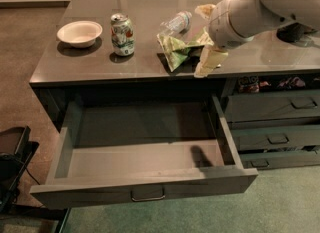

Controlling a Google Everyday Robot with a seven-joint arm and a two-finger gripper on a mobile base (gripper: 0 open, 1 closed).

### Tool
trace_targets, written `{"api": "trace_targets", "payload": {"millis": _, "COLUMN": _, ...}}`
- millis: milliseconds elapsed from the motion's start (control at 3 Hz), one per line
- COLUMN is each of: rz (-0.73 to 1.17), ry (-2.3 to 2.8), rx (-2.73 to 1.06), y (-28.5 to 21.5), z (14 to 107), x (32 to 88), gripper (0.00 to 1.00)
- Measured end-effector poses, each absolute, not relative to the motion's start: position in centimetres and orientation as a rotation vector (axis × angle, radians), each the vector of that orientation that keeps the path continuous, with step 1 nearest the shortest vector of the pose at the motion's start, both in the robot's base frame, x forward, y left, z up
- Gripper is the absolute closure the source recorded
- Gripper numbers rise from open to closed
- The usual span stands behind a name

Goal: Place green jalapeno chip bag into top drawer

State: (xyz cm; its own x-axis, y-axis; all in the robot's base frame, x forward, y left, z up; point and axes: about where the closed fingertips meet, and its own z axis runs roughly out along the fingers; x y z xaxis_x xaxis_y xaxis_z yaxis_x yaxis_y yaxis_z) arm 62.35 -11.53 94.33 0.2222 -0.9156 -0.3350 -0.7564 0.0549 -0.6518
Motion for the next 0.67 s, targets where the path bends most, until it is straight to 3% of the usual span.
{"api": "trace_targets", "payload": {"millis": 667, "rz": -0.251, "ry": 1.497, "rx": -1.756, "y": -9.7, "z": 92.3, "x": 66.4, "gripper": 0.05}}
